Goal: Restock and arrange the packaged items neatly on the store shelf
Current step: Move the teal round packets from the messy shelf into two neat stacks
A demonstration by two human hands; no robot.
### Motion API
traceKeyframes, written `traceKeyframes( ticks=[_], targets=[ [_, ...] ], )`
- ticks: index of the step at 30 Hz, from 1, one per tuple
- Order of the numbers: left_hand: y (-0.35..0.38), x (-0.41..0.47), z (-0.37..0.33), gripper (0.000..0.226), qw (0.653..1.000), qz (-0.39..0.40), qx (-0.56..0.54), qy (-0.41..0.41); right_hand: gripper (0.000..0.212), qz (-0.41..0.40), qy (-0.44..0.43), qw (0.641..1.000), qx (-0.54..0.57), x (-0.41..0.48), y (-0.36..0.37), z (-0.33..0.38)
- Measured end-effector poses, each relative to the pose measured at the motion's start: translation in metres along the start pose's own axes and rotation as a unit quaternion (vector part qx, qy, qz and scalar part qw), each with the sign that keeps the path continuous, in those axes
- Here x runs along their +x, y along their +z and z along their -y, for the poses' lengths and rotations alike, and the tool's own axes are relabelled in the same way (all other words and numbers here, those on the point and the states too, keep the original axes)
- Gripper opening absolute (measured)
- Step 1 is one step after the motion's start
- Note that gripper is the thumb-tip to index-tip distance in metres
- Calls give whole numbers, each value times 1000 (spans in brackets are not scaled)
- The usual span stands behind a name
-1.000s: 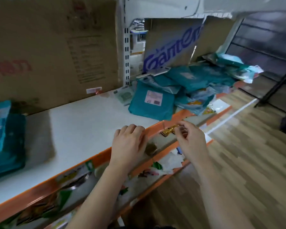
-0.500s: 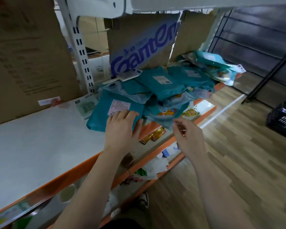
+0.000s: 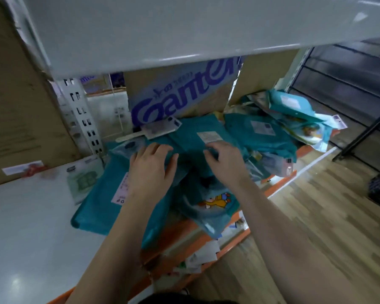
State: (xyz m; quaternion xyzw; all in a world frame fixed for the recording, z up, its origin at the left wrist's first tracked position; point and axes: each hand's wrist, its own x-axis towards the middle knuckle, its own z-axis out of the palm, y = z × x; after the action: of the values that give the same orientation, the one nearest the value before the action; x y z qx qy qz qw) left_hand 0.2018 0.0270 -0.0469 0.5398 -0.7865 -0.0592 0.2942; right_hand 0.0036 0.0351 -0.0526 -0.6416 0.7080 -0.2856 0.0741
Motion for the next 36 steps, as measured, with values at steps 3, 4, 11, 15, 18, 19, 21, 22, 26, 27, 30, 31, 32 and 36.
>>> traceKeyframes(
  ticks=[3, 4, 11, 15, 18, 19, 21, 22, 26, 27, 30, 31, 32, 36],
  targets=[
    [3, 9, 0, 31, 1000, 6, 11, -18, 42, 29, -12, 998, -52, 28, 13, 1],
    [3, 10, 0, 31, 1000, 6, 14, -22, 49, 32, -9, 997, -68, 33, 16, 1],
    [11, 16, -4, 30, 998, -10, 39, -51, 33, 35, -30, 998, -50, 59, 23, -12],
    [21, 15, -19, 28, 995, -25, 59, -73, 27, 42, -75, 996, -36, 63, 20, -20],
    [26, 16, -35, 31, 992, -52, 68, -96, 27, 40, -94, 995, -8, 70, 8, -35],
    [28, 16, -42, 33, 990, -63, 68, -105, 27, 38, -100, 994, 10, 72, 3, -39],
    [34, 17, -57, 30, 987, -79, 70, -120, 27, 35, -95, 993, 59, 78, -12, -46],
    [38, 16, -65, 26, 986, -83, 73, -127, 26, 29, -92, 992, 86, 81, -21, -49],
    [54, 16, -94, 24, 980, -77, 97, -152, 22, 8, -110, 975, 191, 101, -57, -70],
    [57, 15, -100, 24, 979, -76, 103, -159, 20, 17, -107, 967, 229, 105, -66, -76],
    [69, 12, -118, 24, 974, -82, 116, -177, 24, 36, -92, 938, 333, 113, -85, -94],
    [72, 11, -121, 24, 973, -82, 117, -183, 24, 29, -84, 928, 362, 115, -88, -100],
    [76, 9, -127, 24, 971, -83, 120, -188, 22, 24, -73, 914, 398, 116, -91, -107],
    [90, 7, -145, 25, 967, -80, 124, -206, 24, 29, 18, 842, 538, 124, -99, -141]
  ],
)
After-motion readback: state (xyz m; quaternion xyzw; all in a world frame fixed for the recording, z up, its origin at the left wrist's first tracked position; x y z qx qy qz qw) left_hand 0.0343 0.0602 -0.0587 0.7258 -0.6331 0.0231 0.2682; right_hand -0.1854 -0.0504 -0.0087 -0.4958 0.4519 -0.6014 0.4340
